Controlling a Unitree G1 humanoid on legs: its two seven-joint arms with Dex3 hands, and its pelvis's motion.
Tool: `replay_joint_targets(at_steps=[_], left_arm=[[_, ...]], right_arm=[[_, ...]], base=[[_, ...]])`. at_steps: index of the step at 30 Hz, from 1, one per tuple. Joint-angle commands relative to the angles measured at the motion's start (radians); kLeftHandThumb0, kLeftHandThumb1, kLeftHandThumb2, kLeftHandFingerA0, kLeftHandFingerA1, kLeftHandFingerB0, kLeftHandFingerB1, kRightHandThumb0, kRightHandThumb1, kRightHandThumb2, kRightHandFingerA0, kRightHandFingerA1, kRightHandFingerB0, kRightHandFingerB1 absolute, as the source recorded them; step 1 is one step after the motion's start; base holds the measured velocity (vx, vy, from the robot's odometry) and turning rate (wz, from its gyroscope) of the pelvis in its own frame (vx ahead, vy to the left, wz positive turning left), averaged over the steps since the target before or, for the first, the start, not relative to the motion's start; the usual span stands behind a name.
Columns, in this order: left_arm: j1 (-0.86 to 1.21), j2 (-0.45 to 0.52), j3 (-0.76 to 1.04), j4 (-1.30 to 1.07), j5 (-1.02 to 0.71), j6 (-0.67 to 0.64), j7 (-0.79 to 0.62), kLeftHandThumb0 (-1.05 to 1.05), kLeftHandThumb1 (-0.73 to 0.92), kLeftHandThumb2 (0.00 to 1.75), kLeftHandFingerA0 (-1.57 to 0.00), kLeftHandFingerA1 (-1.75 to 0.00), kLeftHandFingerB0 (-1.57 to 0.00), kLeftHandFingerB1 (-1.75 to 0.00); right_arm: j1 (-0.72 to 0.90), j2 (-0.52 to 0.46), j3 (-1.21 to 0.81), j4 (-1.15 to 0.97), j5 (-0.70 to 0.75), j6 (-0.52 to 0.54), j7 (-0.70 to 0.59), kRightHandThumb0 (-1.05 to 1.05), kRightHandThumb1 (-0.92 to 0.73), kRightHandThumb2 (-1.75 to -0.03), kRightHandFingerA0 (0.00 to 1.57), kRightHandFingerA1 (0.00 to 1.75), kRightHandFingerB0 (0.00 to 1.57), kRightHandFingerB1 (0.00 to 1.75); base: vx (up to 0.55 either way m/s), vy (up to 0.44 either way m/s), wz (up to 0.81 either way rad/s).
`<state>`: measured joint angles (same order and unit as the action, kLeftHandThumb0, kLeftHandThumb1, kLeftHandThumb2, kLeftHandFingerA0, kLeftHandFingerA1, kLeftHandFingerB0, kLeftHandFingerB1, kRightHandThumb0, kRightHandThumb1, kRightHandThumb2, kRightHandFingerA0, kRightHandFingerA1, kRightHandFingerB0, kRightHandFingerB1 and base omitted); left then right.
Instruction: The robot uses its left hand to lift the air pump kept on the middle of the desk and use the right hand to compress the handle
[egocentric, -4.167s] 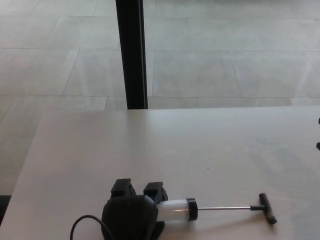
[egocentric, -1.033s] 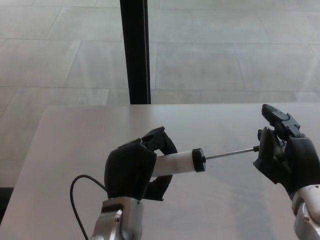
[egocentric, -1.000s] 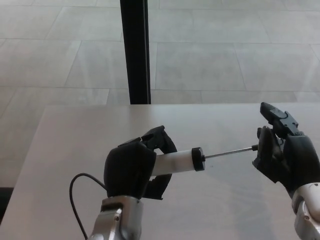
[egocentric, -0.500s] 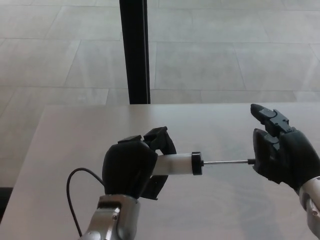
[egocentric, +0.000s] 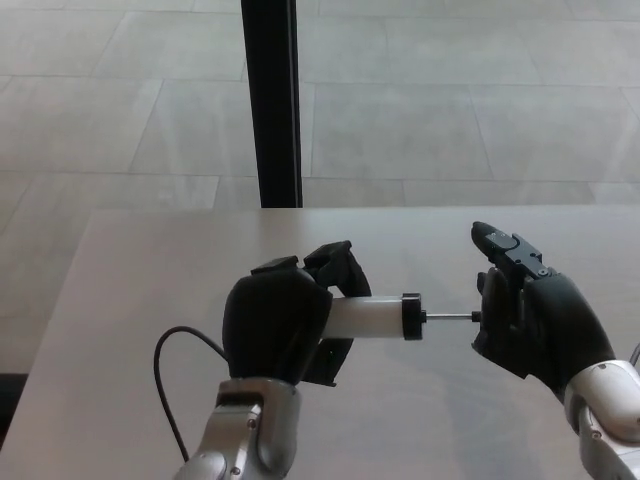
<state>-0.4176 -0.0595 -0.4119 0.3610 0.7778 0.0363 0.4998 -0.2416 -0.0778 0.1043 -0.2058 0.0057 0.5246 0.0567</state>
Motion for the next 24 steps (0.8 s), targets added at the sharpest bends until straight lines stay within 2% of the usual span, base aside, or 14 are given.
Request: replay_joint_targets(at_steps=[1, 8, 9, 10, 11, 12, 16, 17, 18, 19, 20, 22, 23, 24], left_arm=[[-0.017, -0.034, 0.017, -0.006, -0.023, 0.019, 0.026, -0.02, 0.43, 1.4, -0.95, -1.75, -0.89, -1.43], [0.0, -0.068, 0.026, -0.003, -0.047, 0.033, 0.006, -0.04, 0.45, 1.39, -0.96, -1.75, -0.83, -1.56], [-0.001, -0.074, 0.021, 0.0, -0.041, 0.04, 0.005, -0.01, 0.45, 1.37, -0.97, -1.75, -0.84, -1.53], [-0.009, -0.08, 0.014, 0.013, -0.032, 0.044, 0.012, -0.02, 0.41, 1.4, -0.93, -1.69, -0.91, -1.28], [-0.024, -0.088, 0.007, 0.034, -0.021, 0.048, 0.026, -0.02, 0.43, 1.39, -0.93, -1.67, -0.92, -1.25], [-0.032, -0.094, 0.005, 0.044, -0.018, 0.056, 0.028, -0.02, 0.46, 1.32, -0.93, -1.74, -0.89, -1.31], [-0.052, -0.114, -0.01, 0.064, -0.006, 0.086, 0.025, -0.02, 0.49, 1.28, -0.94, -1.75, -0.84, -1.35], [-0.063, -0.122, -0.017, 0.077, 0.006, 0.106, 0.029, -0.02, 0.52, 1.2, -0.96, -1.7, -0.85, -1.22], [-0.077, -0.119, -0.029, 0.079, 0.029, 0.145, 0.011, -0.05, 0.56, 1.05, -0.95, -1.32, -0.86, -0.89], [-0.099, -0.132, -0.032, 0.105, 0.025, 0.155, 0.015, -0.02, 0.51, 1.11, -1.1, -1.09, -0.79, -0.84], [-0.117, -0.131, -0.041, 0.122, 0.03, 0.164, 0.007, -0.07, 0.58, 0.87, -0.99, -1.31, -0.83, -0.72], [-0.132, -0.125, -0.05, 0.132, 0.031, 0.169, 0.007, -0.12, 0.59, 0.82, -0.94, -1.36, -0.85, -0.81], [-0.15, -0.117, -0.062, 0.144, 0.042, 0.174, -0.001, -0.16, 0.65, 0.75, -0.97, -1.52, -0.83, -0.93], [-0.167, -0.109, -0.073, 0.157, 0.053, 0.176, -0.001, -0.16, 0.65, 0.75, -0.97, -1.52, -0.83, -0.93]], right_arm=[[0.005, 0.021, -0.02, 0.003, 0.004, 0.016, -0.015, -1.01, -0.91, -1.29, 0.0, 0.09, 0.0, 0.09], [0.004, 0.047, -0.027, 0.009, 0.013, -0.028, -0.01, -0.93, -0.84, -1.26, 0.0, 0.15, 0.0, 0.15], [0.004, 0.05, -0.021, 0.003, 0.007, -0.033, -0.011, -0.98, -0.78, -1.0, 0.0, 0.18, 0.0, 0.15], [0.001, 0.056, -0.016, -0.001, 0.003, -0.037, -0.015, -1.01, -0.79, -0.99, 0.0, 0.23, 0.0, 0.2], [-0.007, 0.064, -0.012, 0.002, 0.001, -0.043, -0.019, -0.89, -0.8, -1.25, 0.0, 0.19, 0.0, 0.2], [-0.01, 0.068, -0.011, 0.01, 0.001, -0.054, -0.02, -0.89, -0.82, -1.26, 0.0, 0.19, 0.0, 0.2], [-0.011, 0.077, -0.009, 0.015, -0.004, -0.054, -0.024, -0.91, -0.84, -1.27, 0.0, 0.17, 0.0, 0.18], [-0.01, 0.082, -0.011, 0.019, -0.002, -0.065, -0.025, -0.87, -0.82, -1.26, 0.0, 0.2, 0.0, 0.21], [-0.015, 0.082, -0.006, 0.022, -0.005, -0.073, -0.021, -0.92, -0.86, -1.27, 0.0, 0.17, 0.0, 0.18], [-0.021, 0.088, -0.011, 0.024, 0.004, -0.072, -0.018, -0.9, -0.85, -1.27, 0.0, 0.18, 0.0, 0.19], [-0.021, 0.085, -0.013, 0.021, 0.009, -0.07, -0.012, -0.92, -0.86, -1.27, 0.0, 0.17, 0.0, 0.18], [-0.025, 0.084, -0.012, 0.023, 0.007, -0.071, -0.011, -0.92, -0.87, -1.27, 0.0, 0.16, 0.0, 0.17], [-0.027, 0.081, -0.014, 0.023, 0.007, -0.065, -0.009, -0.96, -0.89, -1.28, 0.0, 0.14, 0.0, 0.14], [-0.027, 0.077, -0.016, 0.026, 0.009, -0.063, -0.006, -0.96, -0.89, -1.28, 0.0, 0.14, 0.0, 0.14]], base=[[0.0, 0.0, 0.0], [0.0, 0.0, 0.0], [0.0, 0.0, 0.0], [0.0, 0.0, 0.0], [0.0, 0.0, 0.0], [0.0, 0.0, 0.0], [0.0, 0.0, 0.0], [0.0, 0.0, 0.0], [0.0, 0.0, 0.0], [0.0, 0.0, 0.0], [0.0, 0.0, 0.0], [0.0, 0.0, 0.0], [0.0, 0.0, 0.0], [0.0, 0.0, 0.0]])
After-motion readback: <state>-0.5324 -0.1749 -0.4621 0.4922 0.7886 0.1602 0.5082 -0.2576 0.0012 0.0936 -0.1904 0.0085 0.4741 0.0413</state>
